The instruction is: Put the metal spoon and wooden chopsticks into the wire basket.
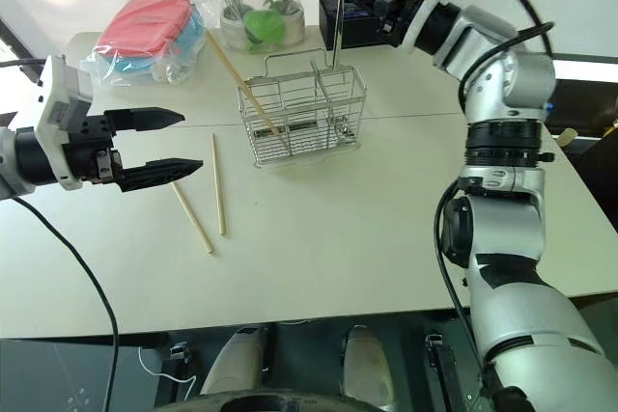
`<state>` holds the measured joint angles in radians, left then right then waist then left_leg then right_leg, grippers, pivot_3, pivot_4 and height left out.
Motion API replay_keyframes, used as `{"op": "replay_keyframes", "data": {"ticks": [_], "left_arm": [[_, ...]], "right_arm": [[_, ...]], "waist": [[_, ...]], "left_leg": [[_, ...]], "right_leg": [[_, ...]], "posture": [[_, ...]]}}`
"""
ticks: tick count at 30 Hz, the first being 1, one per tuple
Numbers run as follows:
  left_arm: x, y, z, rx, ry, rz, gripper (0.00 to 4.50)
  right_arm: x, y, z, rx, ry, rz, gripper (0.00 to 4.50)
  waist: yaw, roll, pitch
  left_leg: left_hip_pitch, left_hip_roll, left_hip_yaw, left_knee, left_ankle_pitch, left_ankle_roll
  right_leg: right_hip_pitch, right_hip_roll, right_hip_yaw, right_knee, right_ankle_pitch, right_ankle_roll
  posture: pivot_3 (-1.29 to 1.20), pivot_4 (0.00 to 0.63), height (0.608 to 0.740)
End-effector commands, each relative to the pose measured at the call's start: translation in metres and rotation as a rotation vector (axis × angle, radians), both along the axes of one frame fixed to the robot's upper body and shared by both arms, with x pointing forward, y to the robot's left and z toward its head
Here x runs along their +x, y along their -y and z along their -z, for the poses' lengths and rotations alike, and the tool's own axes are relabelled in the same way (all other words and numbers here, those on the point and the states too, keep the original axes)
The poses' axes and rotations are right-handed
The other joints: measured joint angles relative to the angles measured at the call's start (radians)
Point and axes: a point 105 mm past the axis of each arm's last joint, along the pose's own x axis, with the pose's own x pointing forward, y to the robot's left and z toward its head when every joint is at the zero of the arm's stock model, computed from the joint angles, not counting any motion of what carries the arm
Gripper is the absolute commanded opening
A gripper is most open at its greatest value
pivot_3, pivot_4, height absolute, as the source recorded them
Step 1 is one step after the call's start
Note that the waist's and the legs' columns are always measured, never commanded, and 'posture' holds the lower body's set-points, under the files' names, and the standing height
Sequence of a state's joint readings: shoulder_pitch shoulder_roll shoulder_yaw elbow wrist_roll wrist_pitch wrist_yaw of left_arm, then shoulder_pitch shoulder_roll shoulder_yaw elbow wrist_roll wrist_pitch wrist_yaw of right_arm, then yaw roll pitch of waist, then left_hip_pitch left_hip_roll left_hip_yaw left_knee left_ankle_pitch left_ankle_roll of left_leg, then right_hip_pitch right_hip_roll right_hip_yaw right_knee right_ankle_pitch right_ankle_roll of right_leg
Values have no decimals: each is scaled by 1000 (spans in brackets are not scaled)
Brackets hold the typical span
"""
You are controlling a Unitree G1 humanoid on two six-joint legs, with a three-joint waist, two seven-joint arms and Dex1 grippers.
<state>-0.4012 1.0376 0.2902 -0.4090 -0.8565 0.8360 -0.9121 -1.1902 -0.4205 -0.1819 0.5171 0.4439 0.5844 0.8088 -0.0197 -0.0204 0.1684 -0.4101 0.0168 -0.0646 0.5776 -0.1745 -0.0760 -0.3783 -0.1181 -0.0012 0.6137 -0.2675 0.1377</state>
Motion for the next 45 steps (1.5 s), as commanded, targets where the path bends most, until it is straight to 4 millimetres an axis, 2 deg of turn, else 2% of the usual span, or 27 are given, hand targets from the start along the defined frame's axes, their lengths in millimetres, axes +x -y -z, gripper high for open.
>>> {"op": "replay_keyframes", "data": {"ticks": [1, 7, 10, 11, 12, 14, 17, 18, 21, 25, 28, 29, 31, 36, 40, 42, 45], "left_arm": [[-1, -1, -17, -4, 82, -5, 4500], [-2, -3, -22, -8, 94, -18, 4500], [-2, -4, -23, -9, 100, -23, 4500], [-2, -4, -24, -10, 102, -25, 4500], [-2, -4, -24, -10, 103, -26, 4500], [-2, -4, -25, -12, 107, -28, 4500], [0, -4, -25, -21, 111, -34, 4500], [2, -5, -25, -27, 111, -42, 4500], [5, -10, -26, -40, 114, -73, 4500], [11, -24, -33, -110, 118, -163, 4500], [14, -34, -34, -145, 112, -224, 4500], [18, -42, -33, -159, 109, -280, 4500], [31, -59, -27, -156, 106, -435, 4500], [62, -97, -6, -156, -3, -835, 4500], [76, -100, 18, -180, -212, -1045, 4500], [80, -100, 29, -182, -302, -1126, 4500], [90, -90, 54, -234, -489, -1218, 4500]], "right_arm": [[6, -2, 1, -18, 50, 39, 24], [16, -7, 47, -77, -8, 87, 24], [16, -10, 58, -88, -22, 92, 24], [17, -9, 59, -83, -29, 100, 658], [17, -8, 59, -79, -34, 105, 896], [18, -10, 60, -86, -28, 123, 1861], [15, -12, 53, -95, 4, 142, 3411], [12, -10, 45, -91, 23, 140, 3822], [-3, -7, 20, -99, 103, 116, 3822], [-52, 2, -31, -90, 214, -32, 3822], [-81, 6, -41, -118, 241, -118, 3822], [-93, 10, -38, -156, 234, -150, 3822], [-110, 16, -19, -266, 201, -171, 3822], [-131, 19, 27, -352, 81, -179, 3822], [-132, 16, 62, -377, -5, -119, 3822], [-133, 14, 71, -372, -23, -105, 3822], [-133, 11, 80, -350, -42, -87, 3822]], "waist": [[0, 0, 0], [-1, 0, 0], [-1, 0, 0], [-1, 0, 0], [-1, 0, 0], [-1, 0, 0], [-1, 0, 0], [-1, 0, 0], [0, 0, 0], [7, 0, 1], [5, -1, 0], [4, -1, 0], [4, -2, 0], [7, -3, -1], [12, -5, -1], [11, -8, 0], [9, -9, 0]], "left_leg": [[0, 0, 0, 0, 0, 0], [0, 0, 0, -1, 0, 0], [0, 0, 0, -1, 0, 0], [0, 0, 0, -1, 0, 0], [0, 0, 0, -1, 0, 0], [0, 0, 0, -1, 0, 0], [0, 0, 0, -1, 0, 0], [0, 0, 0, -1, 0, 0], [0, 0, 0, -1, 0, 0], [-1, 0, 0, -1, 0, 0], [-1, 0, 0, -1, 0, 0], [-1, 0, 0, -1, 0, 0], [-1, 0, 0, -1, 0, 0], [0, 1, 0, 1, -1, 1], [0, 0, -1, 2, -1, 1], [0, 0, -1, 3, -1, 1], [0, 0, -1, 3, 0, 1]], "right_leg": [[0, 0, 0, 0, 0, 0], [0, 0, 0, 0, 1, 2], [0, 0, 0, 0, 1, 2], [-1, 0, 0, 0, 1, 2], [-1, 0, 0, 0, 1, 2], [-1, 0, 0, 0, 1, 2], [-1, 0, 0, 0, 1, 2], [-1, 0, 0, 1, 1, 2], [-1, 0, 0, 0, 1, 2], [-1, 0, 0, 0, 1, 2], [-1, 0, 0, 0, 1, 2], [-1, 0, 0, 0, 0, 1], [-1, 0, 0, -1, -1, -1], [1, 0, 0, -1, -1, -2], [2, 0, 0, -1, -1, 0], [2, 0, 0, -1, 1, 3], [2, 0, 0, -1, 1, 3]], "posture": [[0, 150, 715], [0, 150, 715], [0, 150, 715], [0, 150, 715], [0, 150, 715], [0, 150, 715], [0, 150, 715], [0, 150, 715], [0, 150, 715], [0, 150, 715], [0, 150, 715], [0, 150, 715], [0, 150, 715], [0, 150, 715], [0, 150, 715], [0, 150, 715], [0, 150, 715]]}}
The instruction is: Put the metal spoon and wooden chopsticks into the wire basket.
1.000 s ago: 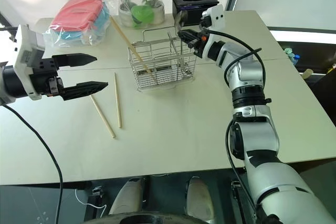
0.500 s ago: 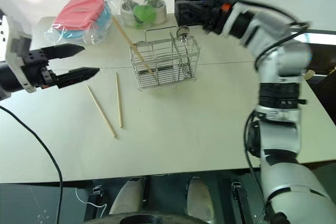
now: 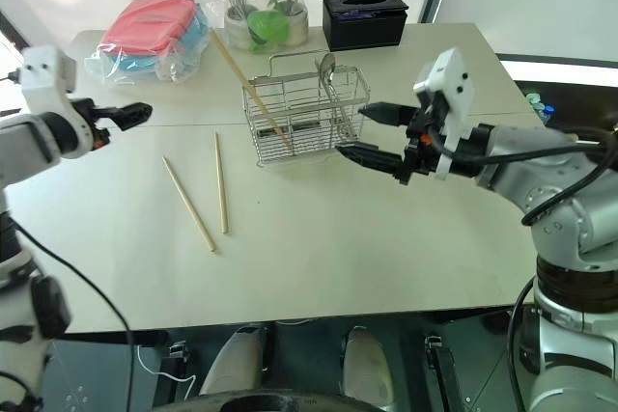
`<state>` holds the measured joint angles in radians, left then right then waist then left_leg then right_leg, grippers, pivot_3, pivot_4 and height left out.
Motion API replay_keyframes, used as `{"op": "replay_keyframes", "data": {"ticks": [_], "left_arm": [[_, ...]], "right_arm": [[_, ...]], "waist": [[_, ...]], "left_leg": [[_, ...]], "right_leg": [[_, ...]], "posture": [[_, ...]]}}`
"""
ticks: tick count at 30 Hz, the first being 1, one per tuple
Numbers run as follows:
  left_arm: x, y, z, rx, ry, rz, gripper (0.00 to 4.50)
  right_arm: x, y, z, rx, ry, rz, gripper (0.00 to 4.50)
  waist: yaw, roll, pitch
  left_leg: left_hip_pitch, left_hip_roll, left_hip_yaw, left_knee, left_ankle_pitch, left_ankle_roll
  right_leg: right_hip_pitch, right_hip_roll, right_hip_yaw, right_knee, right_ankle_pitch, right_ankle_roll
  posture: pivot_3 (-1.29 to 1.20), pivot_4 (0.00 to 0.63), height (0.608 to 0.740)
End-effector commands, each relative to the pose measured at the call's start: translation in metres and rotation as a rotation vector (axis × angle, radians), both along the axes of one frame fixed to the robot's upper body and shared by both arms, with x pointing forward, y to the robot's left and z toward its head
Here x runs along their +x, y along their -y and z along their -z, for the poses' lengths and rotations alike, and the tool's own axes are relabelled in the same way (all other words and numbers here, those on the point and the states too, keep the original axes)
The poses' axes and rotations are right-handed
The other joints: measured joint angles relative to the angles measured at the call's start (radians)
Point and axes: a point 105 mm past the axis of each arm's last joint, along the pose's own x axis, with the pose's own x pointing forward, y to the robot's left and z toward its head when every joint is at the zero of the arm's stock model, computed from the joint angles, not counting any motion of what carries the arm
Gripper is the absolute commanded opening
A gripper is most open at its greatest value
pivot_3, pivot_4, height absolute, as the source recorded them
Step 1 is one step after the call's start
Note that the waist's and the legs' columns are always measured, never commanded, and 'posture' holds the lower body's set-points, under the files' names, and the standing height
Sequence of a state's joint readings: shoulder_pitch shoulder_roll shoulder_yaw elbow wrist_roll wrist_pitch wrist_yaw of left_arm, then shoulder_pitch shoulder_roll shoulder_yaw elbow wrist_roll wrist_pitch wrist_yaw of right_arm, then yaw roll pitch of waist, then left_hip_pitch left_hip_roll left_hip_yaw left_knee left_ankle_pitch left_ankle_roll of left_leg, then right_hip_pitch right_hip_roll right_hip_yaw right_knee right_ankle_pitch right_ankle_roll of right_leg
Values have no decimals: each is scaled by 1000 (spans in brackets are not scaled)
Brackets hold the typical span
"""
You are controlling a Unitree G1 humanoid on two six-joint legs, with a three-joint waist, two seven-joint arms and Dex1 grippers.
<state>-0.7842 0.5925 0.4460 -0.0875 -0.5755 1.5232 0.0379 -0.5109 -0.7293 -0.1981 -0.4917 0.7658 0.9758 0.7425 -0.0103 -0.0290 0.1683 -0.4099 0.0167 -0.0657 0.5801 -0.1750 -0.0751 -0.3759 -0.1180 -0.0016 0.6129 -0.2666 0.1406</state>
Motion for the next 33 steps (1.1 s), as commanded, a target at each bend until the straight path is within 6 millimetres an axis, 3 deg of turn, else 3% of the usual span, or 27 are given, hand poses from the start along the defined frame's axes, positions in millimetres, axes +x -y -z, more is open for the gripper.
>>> {"op": "replay_keyframes", "data": {"ticks": [1, 10, 15, 23, 33], "left_arm": [[6, -2, 17, -94, -119, -144, 4500], [11, -7, 57, -170, -346, -344, 4500], [14, 4, 70, -171, -409, -305, 4500], [30, 14, 66, -160, -388, -260, 4500], [30, 21, 98, -75, -512, -185, 4500]], "right_arm": [[-4, -4, -5, 24, 46, 20, 3822], [1, 0, -3, 68, 39, 106, 3822], [1, 3, -6, 100, 37, 137, 3822], [0, 1, -9, 132, 31, 146, 3822], [2, 2, -8, 153, 32, 161, 3822]], "waist": [[0, 0, 0], [-1, -3, 1], [7, -5, 2], [22, -5, 2], [22, 2, -2]], "left_leg": [[0, 0, 0, 0, 0, 0], [0, 0, 0, -2, 0, 0], [0, 0, 0, -1, 0, -1], [0, 0, 0, -1, 0, -1], [1, 0, 0, -1, 0, -1]], "right_leg": [[0, 0, 0, 0, 0, 0], [-2, 0, 0, 1, 0, 0], [-1, 0, 0, 0, 0, 0], [-1, 0, 0, 0, 0, 0], [1, 0, 0, 0, 0, 0]], "posture": [[0, 150, 715], [0, 150, 715], [0, 150, 715], [0, 150, 715], [0, 150, 715]]}}
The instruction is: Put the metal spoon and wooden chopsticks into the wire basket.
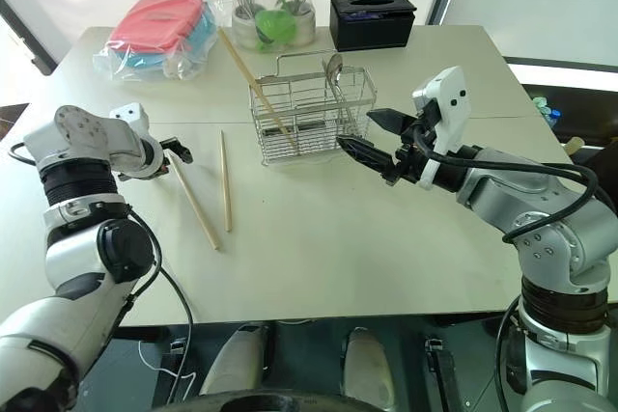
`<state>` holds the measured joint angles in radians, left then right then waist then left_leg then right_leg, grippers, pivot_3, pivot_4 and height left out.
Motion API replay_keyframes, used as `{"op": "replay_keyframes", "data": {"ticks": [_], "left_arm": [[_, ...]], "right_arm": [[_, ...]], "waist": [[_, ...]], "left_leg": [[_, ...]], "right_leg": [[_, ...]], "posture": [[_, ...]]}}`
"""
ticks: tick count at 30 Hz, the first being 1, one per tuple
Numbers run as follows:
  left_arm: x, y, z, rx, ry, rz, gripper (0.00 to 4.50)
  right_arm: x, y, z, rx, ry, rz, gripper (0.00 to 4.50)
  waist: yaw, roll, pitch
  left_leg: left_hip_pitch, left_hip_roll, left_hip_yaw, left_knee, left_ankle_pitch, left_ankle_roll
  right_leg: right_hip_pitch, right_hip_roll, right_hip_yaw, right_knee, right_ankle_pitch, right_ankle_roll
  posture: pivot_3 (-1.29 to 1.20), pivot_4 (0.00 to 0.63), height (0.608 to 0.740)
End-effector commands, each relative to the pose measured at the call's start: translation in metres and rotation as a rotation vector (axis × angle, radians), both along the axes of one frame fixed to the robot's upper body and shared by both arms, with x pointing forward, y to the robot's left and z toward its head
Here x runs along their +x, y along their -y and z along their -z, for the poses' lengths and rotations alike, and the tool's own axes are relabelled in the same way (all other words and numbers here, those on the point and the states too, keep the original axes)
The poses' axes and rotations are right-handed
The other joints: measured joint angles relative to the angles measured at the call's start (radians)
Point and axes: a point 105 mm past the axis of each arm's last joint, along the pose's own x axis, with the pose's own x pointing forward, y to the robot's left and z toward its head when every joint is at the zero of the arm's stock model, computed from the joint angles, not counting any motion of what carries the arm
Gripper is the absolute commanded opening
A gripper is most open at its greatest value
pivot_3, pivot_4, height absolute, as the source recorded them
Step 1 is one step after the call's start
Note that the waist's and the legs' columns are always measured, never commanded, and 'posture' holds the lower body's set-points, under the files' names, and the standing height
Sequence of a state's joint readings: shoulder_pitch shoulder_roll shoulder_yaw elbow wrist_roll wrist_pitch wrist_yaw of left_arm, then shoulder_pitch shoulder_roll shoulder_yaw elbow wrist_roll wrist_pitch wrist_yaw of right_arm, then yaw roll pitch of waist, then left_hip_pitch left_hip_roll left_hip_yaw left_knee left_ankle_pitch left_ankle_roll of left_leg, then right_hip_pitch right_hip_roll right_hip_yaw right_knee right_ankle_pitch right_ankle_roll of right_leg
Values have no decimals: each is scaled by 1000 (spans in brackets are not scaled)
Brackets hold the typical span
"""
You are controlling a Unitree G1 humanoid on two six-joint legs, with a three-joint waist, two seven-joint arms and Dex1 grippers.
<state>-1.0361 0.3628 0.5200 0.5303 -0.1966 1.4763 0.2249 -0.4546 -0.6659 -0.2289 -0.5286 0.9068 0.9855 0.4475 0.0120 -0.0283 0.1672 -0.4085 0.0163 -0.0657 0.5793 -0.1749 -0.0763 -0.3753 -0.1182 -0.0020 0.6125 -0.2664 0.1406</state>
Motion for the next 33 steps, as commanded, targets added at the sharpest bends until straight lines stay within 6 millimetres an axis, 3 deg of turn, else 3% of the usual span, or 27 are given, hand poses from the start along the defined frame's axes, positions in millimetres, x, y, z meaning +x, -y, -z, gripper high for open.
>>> {"op": "replay_keyframes", "data": {"ticks": [1, 2, 5, 12, 18, 22, 28, 31, 33], "left_arm": [[-3, 6, 20, -2, -71, 52, 4500], [-3, 6, 22, 1, -80, 59, 4500], [-1, 7, 24, -1, -78, 70, 3644], [4, 10, 23, -37, -70, 64, 137], [4, 4, 20, -72, -51, 14, 60], [6, -17, 5, -85, 50, -80, 60], [12, -63, -49, -28, 408, -196, 60], [12, -83, -104, -4, 716, -215, 60], [10, -84, -147, 0, 916, -184, 60]], "right_arm": [[-5, 0, -12, 20, 63, -1, 3822], [-5, 0, -11, 20, 63, 1, 3822], [-5, 1, -11, 27, 64, 7, 3878], [-4, 4, -14, 49, 64, 22, 3878], [-4, 5, -15, 50, 59, 24, 3878], [-4, 8, -14, 40, 52, 29, 3878], [-8, 14, -6, 3, 24, 32, 3878], [-10, 20, 4, -21, -5, 49, 3878], [-11, 24, 10, -30, -23, 69, 3878]], "waist": [[0, 3, -2], [0, 4, -3], [0, 8, -5], [10, 9, -5], [13, 9, -5], [14, 8, -5], [-4, -3, 2], [-3, -7, 4], [-2, -7, 4]], "left_leg": [[0, 0, 0, 0, 0, 0], [0, 0, 0, 0, 0, 0], [1, 0, 0, 0, 0, 0], [0, -1, 0, 1, 0, 0], [0, -1, 0, 1, 0, 0], [0, -1, 0, 1, 0, 0], [-2, 0, 0, -1, 0, 0], [-5, 0, 0, -2, 0, -1], [-7, 0, 0, -2, 0, -1]], "right_leg": [[0, 0, 0, 0, 0, 0], [0, 0, 0, 0, 0, 0], [1, 0, 0, 0, 0, 0], [2, -1, -1, -1, -1, 0], [1, -1, -1, -2, -1, 1], [1, -1, -1, -2, -1, 1], [-2, -1, -1, -1, 0, 1], [-5, -1, -1, -1, 0, 1], [-7, -1, -1, -1, 0, 0]], "posture": [[0, 150, 715], [0, 150, 715], [0, 150, 715], [0, 150, 715], [0, 150, 715], [0, 150, 715], [0, 150, 715], [0, 150, 715], [0, 150, 715]]}}
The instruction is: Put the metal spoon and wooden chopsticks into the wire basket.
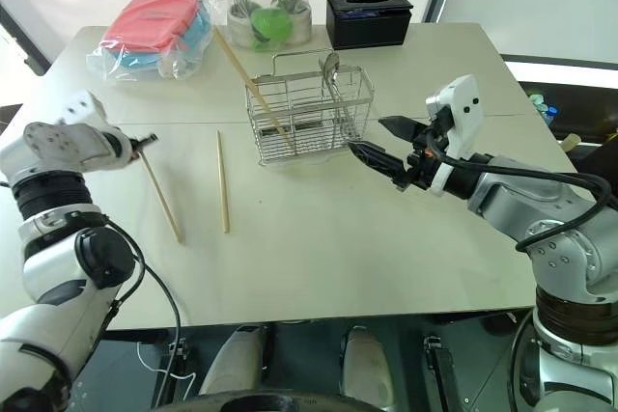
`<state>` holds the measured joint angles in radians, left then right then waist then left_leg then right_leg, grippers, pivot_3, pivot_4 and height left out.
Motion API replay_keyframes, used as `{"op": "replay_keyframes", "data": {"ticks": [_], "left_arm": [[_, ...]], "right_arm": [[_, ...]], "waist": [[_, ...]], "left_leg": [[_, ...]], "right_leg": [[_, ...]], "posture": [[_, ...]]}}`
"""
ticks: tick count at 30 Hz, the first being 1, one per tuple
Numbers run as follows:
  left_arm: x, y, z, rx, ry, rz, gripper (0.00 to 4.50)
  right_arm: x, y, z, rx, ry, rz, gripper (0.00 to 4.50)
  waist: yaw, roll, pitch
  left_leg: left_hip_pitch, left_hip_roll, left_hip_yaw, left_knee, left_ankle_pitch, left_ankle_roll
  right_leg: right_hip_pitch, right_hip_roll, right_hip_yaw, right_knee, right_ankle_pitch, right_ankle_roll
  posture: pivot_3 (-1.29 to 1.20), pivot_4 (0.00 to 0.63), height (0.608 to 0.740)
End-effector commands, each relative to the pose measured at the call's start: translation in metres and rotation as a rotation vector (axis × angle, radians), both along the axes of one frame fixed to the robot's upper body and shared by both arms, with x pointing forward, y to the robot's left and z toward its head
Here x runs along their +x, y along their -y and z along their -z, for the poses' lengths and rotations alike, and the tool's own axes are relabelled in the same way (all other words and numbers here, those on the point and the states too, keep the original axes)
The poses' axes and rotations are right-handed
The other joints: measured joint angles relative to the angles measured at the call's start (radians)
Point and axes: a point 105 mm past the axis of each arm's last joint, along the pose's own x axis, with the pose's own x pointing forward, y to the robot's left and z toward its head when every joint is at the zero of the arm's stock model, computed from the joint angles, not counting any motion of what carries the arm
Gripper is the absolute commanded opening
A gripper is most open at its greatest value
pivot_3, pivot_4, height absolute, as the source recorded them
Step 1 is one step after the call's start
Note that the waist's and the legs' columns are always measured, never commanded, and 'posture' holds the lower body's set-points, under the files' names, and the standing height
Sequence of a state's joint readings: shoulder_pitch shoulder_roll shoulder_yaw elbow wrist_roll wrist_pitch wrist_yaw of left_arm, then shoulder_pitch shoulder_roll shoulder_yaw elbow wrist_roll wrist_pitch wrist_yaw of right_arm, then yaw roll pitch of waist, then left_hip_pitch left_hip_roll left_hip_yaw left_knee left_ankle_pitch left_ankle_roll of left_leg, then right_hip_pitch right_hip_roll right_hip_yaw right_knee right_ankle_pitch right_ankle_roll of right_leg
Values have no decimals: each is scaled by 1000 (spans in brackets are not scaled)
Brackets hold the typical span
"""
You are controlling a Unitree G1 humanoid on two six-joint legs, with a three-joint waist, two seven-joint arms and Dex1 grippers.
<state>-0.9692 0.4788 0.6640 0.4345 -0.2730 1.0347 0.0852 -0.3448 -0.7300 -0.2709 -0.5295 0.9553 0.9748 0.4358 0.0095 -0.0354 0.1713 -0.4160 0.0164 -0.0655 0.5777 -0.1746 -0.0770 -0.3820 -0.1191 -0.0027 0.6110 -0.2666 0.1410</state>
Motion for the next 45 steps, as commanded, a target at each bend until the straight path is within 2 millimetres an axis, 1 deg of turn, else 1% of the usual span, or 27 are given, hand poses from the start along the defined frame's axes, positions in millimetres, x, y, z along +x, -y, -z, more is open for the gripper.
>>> {"op": "replay_keyframes", "data": {"ticks": [1, 2, 4, 6, 8, 9, 11, 12, 13, 14, 17, 20, 23, 28, 30, 35, 39, 42, 45], "left_arm": [[-9, -8, -95, 81, 416, 13, 60], [-11, -3, -113, 108, 495, 42, 60], [-20, 18, -159, 145, 692, 151, 60], [-28, 35, -194, 143, 833, 230, 60], [-34, 49, -218, 152, 926, 284, 60], [-37, 60, -233, 154, 982, 323, 60], [-40, 84, -256, 156, 1059, 408, 60], [-40, 99, -264, 164, 1084, 456, 60], [-40, 109, -268, 170, 1096, 486, 60], [-39, 123, -269, 177, 1105, 532, 60], [-33, 160, -263, 206, 1108, 657, 60], [-26, 178, -252, 221, 1084, 712, 60], [-16, 194, -233, 249, 1044, 755, 60], [-7, 211, -206, 253, 1014, 800, 60], [-4, 220, -190, 259, 994, 824, 60], [1, 234, -161, 267, 959, 856, 60], [3, 239, -147, 254, 937, 858, 60], [3, 240, -142, 234, 935, 852, 1039], [0, 238, -146, 234, 939, 844, 2460]], "right_arm": [[-5, 6, -6, -20, 44, 21, 3878], [-5, 8, -4, -17, 38, 30, 3878], [-5, 9, -1, -17, 29, 41, 3878], [-6, 9, 1, -14, 24, 45, 3878], [-6, 10, 1, -5, 21, 52, 3878], [-5, 9, 2, 0, 20, 55, 3878], [-6, 8, 3, 2, 23, 58, 3878], [-6, 7, 3, 3, 26, 60, 3878], [-6, 7, 3, 4, 28, 62, 3878], [-6, 7, 3, 10, 31, 69, 3878], [-6, 7, 2, 30, 41, 91, 3878], [-7, 7, 2, 37, 49, 108, 3878], [-10, 11, 2, 45, 53, 136, 3878], [-12, 15, 2, 59, 58, 164, 3878], [-12, 15, 1, 61, 59, 170, 3878], [-12, 16, 0, 62, 63, 180, 3878], [-12, 18, 0, 57, 65, 183, 3878], [-11, 19, -2, 55, 68, 185, 3878], [-10, 19, -3, 55, 69, 182, 3878]], "waist": [[1, 0, 0], [2, 0, 0], [6, -1, 0], [9, -4, 0], [6, -4, 0], [3, -4, 0], [3, -3, 0], [3, -3, 0], [3, -3, 0], [3, -3, 0], [2, -3, 0], [2, -3, 0], [-2, -3, 0], [1, -3, 0], [2, -3, 0], [3, -2, 0], [3, -3, 0], [3, -2, 0], [3, -2, 0]], "left_leg": [[-1, 0, 0, 0, 0, 0], [-3, 0, 0, 1, 0, 0], [-4, 0, 0, 1, 0, -1], [-5, 0, 0, 2, 1, -1], [-7, 0, 0, 4, 1, -1], [-7, 0, 0, 4, 1, -1], [-7, 0, 0, 4, 1, -1], [-7, 0, 0, 4, 1, -1], [-7, 0, 0, 4, 1, -1], [-7, 0, 0, 4, 1, -1], [-7, 0, 0, 4, 1, 0], [-7, 0, 0, 4, 1, 0], [-7, 0, 0, 3, 1, 0], [-7, 0, 0, 3, 1, 0], [-7, 0, 0, 4, 1, 0], [-8, 0, 0, 4, 1, 0], [-8, 0, 0, 4, 1, 0], [-8, 0, 0, 5, 1, 0], [-8, 0, 0, 5, 1, 0]], "right_leg": [[-1, 0, 0, 0, 0, 0], [-2, 0, 0, 0, 0, 0], [-3, 0, 0, 0, 0, 0], [-3, 0, 0, 0, 0, 0], [-3, 0, -1, -1, 0, -1], [-2, 0, 0, -3, 1, -2], [-2, 0, 0, -3, 1, -2], [-3, 0, 0, -2, 1, -2], [-3, 0, 0, -2, 1, -1], [-3, 0, 0, -2, 1, -1], [-3, 0, 0, -2, 1, -1], [-3, 0, 0, -2, 1, -1], [-4, 0, 0, -1, 1, -1], [-5, 0, 0, 1, 1, -1], [-5, 0, 0, 1, 1, -1], [-5, 0, 0, 1, 1, -1], [-5, 0, 0, 1, 1, -1], [-5, 0, 0, 1, 1, -1], [-5, 0, 0, 1, 1, -1]], "posture": [[0, 150, 715], [0, 150, 715], [0, 150, 715], [0, 150, 715], [0, 150, 715], [0, 150, 715], [0, 150, 715], [0, 150, 715], [0, 150, 715], [0, 150, 715], [0, 150, 715], [0, 150, 715], [0, 150, 715], [0, 150, 715], [0, 150, 715], [0, 150, 715], [0, 150, 715], [0, 150, 715], [0, 150, 715]]}}
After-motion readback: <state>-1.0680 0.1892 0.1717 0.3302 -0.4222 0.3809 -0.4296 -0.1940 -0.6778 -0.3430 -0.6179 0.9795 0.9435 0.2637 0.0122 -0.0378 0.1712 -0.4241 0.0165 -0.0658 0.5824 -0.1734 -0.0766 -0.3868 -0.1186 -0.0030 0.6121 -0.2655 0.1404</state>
